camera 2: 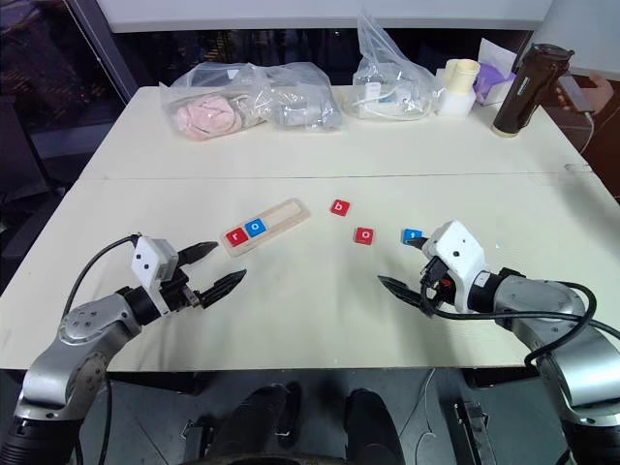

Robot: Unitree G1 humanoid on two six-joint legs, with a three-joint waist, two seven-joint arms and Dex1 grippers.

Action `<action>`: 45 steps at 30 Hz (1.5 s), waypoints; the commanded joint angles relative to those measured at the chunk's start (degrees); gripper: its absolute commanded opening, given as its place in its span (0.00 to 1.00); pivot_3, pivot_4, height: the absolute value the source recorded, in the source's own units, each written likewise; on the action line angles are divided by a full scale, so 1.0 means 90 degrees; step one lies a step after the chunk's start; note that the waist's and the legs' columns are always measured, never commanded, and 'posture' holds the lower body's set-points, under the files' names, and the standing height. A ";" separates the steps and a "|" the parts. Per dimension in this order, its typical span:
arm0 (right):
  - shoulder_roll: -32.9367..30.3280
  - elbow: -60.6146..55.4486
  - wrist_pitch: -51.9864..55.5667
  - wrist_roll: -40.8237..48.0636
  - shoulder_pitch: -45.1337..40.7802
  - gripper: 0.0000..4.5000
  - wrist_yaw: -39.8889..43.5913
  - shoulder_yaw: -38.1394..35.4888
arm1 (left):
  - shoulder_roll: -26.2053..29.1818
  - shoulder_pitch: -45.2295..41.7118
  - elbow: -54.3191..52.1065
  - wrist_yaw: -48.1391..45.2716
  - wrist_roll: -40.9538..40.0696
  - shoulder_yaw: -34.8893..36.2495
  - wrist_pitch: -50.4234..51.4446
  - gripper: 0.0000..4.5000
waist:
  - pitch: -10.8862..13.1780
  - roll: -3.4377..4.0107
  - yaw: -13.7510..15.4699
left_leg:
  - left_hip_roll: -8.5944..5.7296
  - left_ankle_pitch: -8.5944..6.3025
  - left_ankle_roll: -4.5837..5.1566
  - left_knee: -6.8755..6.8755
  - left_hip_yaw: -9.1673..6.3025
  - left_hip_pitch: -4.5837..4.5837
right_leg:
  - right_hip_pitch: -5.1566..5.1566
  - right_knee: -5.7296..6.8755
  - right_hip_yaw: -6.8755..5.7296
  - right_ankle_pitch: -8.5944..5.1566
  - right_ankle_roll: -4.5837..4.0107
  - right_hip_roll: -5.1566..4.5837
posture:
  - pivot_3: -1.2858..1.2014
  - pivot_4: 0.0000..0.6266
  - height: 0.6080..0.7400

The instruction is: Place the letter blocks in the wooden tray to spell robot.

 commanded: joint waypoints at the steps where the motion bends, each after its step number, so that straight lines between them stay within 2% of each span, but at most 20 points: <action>1: -0.0100 -0.0012 -0.0066 0.0097 -0.0146 1.00 0.0056 -0.0201 | 0.0205 -0.0162 -0.0039 -0.0222 -0.0061 0.0107 0.0024 1.00 | 0.0000 -0.0001 -0.0001 | 0.0000 0.0000 0.0000 0.0000 0.0000 0.0000 | 0.0000 0.0000 0.0000 0.0000 0.0000 0.0000 | 0.52 0.24 0.98; 14: -0.0060 -0.0076 -0.0076 0.0083 -0.0132 1.00 -0.0043 -0.0183 | 0.0313 -0.0272 -0.0084 -0.0519 -0.0131 0.0063 0.0157 1.00 | 0.0000 0.0000 -0.0001 | 0.0000 -0.0001 0.0002 0.0001 0.0001 0.0000 | 0.0000 -0.0001 0.0000 0.0001 -0.0001 -0.0001 | 0.52 0.24 0.98; 25: 0.0130 -0.0194 -0.0072 0.0091 -0.0099 1.00 -0.0252 -0.0034 | 0.0863 -0.1007 0.0870 -0.1186 -0.0177 0.0225 0.0236 1.00 | 0.0000 0.0000 -0.0007 | -0.0001 -0.0001 0.0003 0.0001 0.0001 0.0000 | 0.0000 0.0000 -0.0001 0.0002 0.0000 -0.0001 | 0.52 0.24 0.98; 32: 0.0373 -0.0354 -0.0076 0.0033 -0.0070 1.00 -0.0543 0.0136 | 0.1288 -0.1764 0.2513 -0.2201 0.0347 -0.0036 -0.0610 1.00 | 0.0000 0.0000 -0.0003 | -0.0001 0.0000 0.0003 0.0002 0.0001 0.0001 | -0.0003 0.0004 -0.0001 0.0003 -0.0002 0.0001 | 0.52 0.24 0.98; 36: 0.0535 -0.0447 -0.0051 0.0033 -0.0102 1.00 -0.0720 0.0265 | 0.1190 -0.2425 0.3707 -0.2555 0.0715 -0.0267 -0.1156 1.00 | 0.0000 0.0000 0.0008 | -0.0002 0.0000 0.0003 0.0002 0.0001 0.0000 | -0.0003 0.0002 -0.0002 0.0003 -0.0002 -0.0001 | 0.52 0.24 0.98; 45: 0.0692 -0.0706 0.0127 0.0067 -0.0176 1.00 -0.1035 0.0452 | 0.1000 -0.3551 0.5469 -0.3505 0.1042 -0.0694 -0.1478 1.00 | 0.0001 -0.0002 -0.0005 | -0.0003 0.0006 0.0015 0.0004 0.0001 0.0000 | -0.0007 0.0012 -0.0002 0.0005 0.0001 0.0000 | 0.52 0.24 0.98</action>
